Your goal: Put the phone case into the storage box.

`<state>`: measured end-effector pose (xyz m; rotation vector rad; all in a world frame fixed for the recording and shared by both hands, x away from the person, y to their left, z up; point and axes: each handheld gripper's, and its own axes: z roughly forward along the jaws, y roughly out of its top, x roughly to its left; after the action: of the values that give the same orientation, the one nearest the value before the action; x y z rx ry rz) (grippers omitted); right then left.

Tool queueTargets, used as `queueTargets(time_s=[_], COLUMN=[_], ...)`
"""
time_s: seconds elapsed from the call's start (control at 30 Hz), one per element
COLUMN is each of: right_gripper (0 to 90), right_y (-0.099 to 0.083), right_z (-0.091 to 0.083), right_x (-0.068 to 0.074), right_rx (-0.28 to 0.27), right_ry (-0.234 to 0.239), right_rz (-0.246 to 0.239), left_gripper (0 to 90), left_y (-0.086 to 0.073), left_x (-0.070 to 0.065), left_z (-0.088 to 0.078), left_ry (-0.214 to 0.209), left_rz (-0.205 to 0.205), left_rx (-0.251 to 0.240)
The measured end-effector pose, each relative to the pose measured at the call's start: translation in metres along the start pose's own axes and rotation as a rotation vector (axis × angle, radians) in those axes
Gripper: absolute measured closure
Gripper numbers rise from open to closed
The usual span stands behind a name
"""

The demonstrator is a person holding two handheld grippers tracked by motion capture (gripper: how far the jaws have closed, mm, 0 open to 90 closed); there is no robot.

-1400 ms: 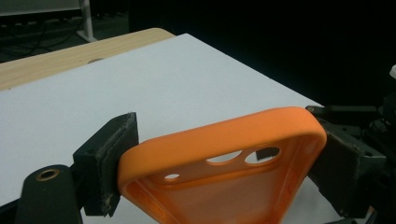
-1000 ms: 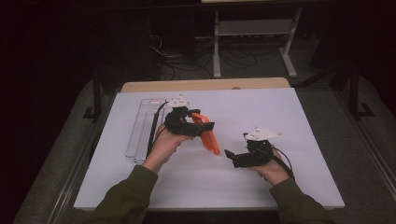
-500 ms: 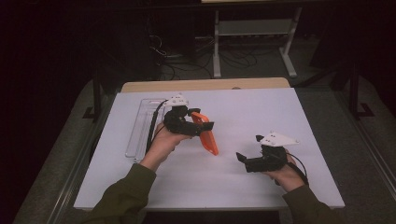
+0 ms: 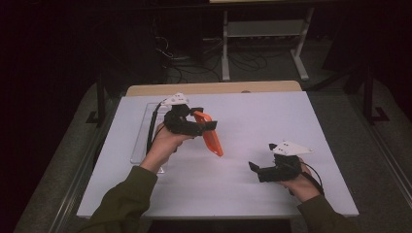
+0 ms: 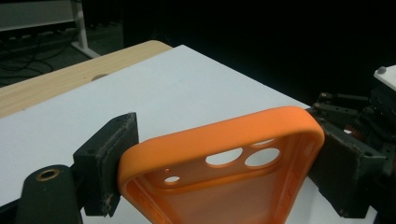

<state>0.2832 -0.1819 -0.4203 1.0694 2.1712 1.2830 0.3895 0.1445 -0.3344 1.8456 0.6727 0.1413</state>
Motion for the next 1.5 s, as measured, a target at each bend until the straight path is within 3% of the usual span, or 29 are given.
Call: queueTargets(time_s=[0.5, 0.93, 1.5], right_gripper=[2.4, 2.5, 2.6], right_y=[-0.001, -0.001, -0.001], right_z=[0.000, 0.000, 0.001], right_x=[-0.002, -0.004, -0.004], right_rx=[-0.007, -0.005, -0.006], right_ry=[-0.001, -0.011, -0.013], right_rz=[0.002, 0.001, -0.007], left_gripper=[15.2, 15.2, 15.2], left_y=[0.018, 0.033, 0.060], left_x=[0.015, 0.032, 0.062], left_z=[-0.012, -0.025, -0.053], left_ry=[0.035, 0.069, 0.194], left_rz=[0.014, 0.009, 0.017], left_rx=[-0.003, -0.042, -0.083])
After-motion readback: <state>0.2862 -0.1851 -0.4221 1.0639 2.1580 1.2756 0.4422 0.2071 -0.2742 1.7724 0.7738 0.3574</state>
